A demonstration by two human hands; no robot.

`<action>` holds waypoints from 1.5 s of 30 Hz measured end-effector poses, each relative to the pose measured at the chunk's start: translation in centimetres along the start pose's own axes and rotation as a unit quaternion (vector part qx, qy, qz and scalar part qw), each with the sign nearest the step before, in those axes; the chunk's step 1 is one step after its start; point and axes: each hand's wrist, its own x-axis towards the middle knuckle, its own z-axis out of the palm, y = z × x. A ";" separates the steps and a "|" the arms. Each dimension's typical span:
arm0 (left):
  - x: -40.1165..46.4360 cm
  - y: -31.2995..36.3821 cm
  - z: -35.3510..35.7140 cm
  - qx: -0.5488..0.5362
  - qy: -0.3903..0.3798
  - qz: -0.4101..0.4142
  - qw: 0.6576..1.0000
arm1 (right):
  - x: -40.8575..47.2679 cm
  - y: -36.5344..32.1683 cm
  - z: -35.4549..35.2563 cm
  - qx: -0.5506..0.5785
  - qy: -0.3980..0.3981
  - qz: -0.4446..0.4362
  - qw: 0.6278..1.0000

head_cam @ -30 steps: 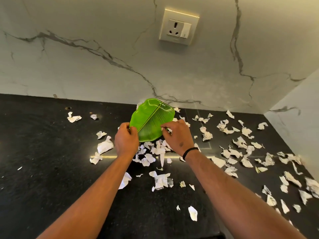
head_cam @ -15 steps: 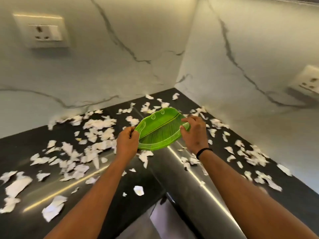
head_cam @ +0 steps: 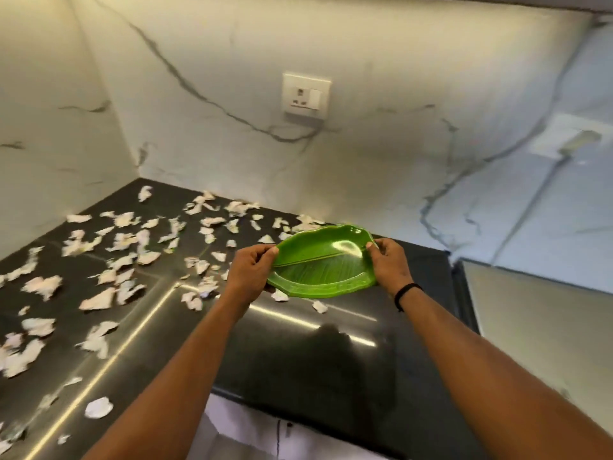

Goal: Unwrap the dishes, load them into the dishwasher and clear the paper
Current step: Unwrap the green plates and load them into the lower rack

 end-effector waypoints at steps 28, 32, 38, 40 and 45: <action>-16.6 1.7 46.1 -0.014 -0.631 -0.017 0.776 | -33.1 17.6 -35.8 0.053 0.501 0.294 0.812; -23.6 1.3 49.1 0.026 -0.699 0.002 0.714 | -41.1 19.6 -37.5 0.036 0.530 0.342 0.775; -33.7 -0.1 52.7 0.095 -0.746 0.063 0.656 | -51.1 22.5 -39.9 0.077 0.527 0.381 0.756; -37.8 -0.8 54.1 0.126 -0.752 0.110 0.638 | -54.6 23.9 -40.8 0.087 0.517 0.405 0.749; -45.7 -3.6 57.0 0.200 -0.773 0.202 0.567 | -60.8 29.4 -42.6 0.080 0.491 0.437 0.749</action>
